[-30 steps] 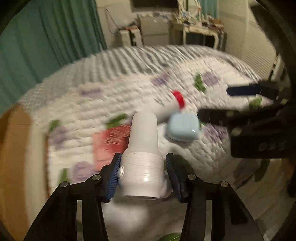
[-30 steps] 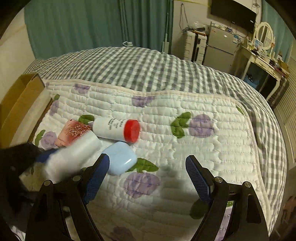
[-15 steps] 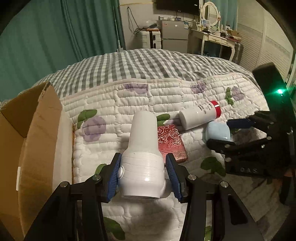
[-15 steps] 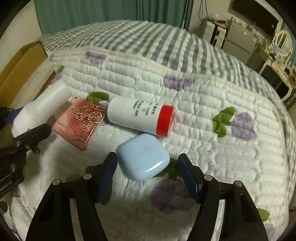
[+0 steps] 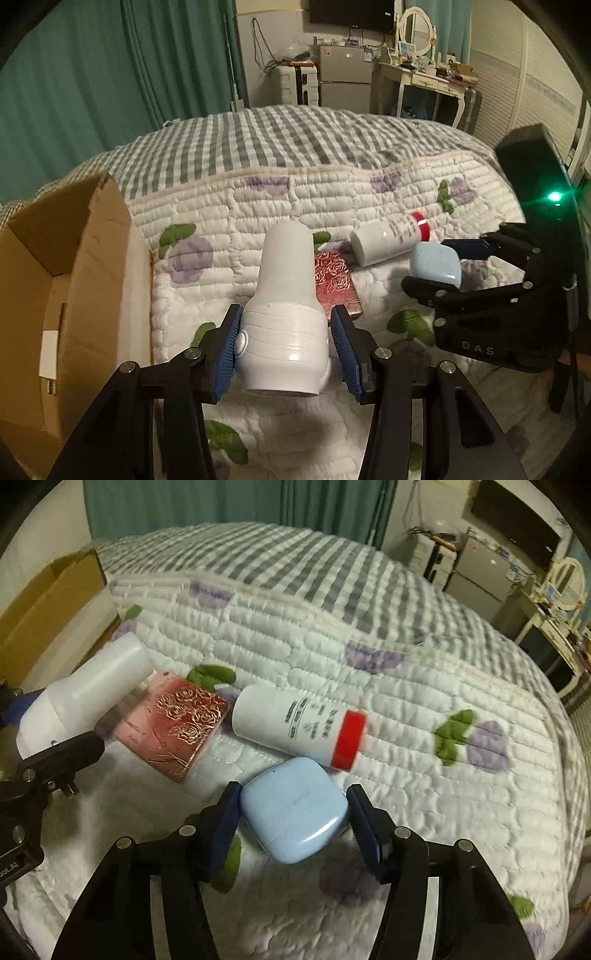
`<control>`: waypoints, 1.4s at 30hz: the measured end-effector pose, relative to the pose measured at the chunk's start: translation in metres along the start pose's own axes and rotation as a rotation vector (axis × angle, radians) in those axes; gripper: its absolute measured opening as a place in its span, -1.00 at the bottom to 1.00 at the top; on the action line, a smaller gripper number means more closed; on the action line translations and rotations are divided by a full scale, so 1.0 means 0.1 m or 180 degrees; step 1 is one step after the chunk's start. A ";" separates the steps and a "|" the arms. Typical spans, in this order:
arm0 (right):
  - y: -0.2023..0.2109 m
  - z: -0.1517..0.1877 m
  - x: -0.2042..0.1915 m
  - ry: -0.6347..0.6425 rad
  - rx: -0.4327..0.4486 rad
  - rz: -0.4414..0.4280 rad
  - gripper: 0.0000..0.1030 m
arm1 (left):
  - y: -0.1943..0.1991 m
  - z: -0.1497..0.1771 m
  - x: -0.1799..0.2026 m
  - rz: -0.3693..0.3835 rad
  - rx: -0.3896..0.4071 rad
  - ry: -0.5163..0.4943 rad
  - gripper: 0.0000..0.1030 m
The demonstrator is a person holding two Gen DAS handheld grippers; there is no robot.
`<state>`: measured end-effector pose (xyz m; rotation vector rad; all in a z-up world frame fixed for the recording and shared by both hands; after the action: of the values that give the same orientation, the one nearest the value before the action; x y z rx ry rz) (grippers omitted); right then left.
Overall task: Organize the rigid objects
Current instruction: 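Carry the white device and the blue case over the box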
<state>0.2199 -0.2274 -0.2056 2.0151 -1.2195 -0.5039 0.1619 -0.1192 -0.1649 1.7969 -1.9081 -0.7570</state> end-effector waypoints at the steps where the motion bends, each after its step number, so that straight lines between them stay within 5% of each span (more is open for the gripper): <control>1: 0.07 -0.01 0.01 -0.0054 0.0022 0.0028 0.12 | 0.07 -0.03 0.00 0.0008 0.0027 0.0010 -0.05; 9: 0.89 -0.17 0.00 -0.0242 0.0380 0.0303 0.12 | 0.73 -0.36 -0.12 0.0262 0.0316 0.0153 -0.05; 15: 1.60 -0.49 -0.37 -0.0221 0.0738 0.0360 0.12 | 1.31 -0.69 -0.49 0.0343 0.0466 0.0172 -0.05; 26: 2.53 -1.49 -1.43 0.0070 0.1336 0.0214 0.12 | 2.11 -0.96 -1.53 0.0028 0.0854 0.0056 -0.04; 32: 2.37 -1.85 -2.07 0.0148 0.1445 -0.0067 0.12 | 1.89 -0.79 -2.02 -0.0118 0.0819 0.0211 -0.04; 42: 1.13 -1.98 -2.50 0.0054 0.1064 -0.0250 0.12 | 1.09 -0.32 -2.48 -0.0131 0.0465 0.0437 -0.04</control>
<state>0.1604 0.0329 0.0023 2.3493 -1.2856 -0.3355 0.1187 0.1265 -0.0540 1.9273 -1.8839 -0.5042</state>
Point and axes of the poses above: each gripper's, at about its wrist camera, not at the fingertips, and y roughly against the way its jaws point, x to its right, z to its underside, the point moved 4 cm from there along -y, roughly the way its jaws point, and after that the axes turned 13 degrees about x, right-handed, at the moved point
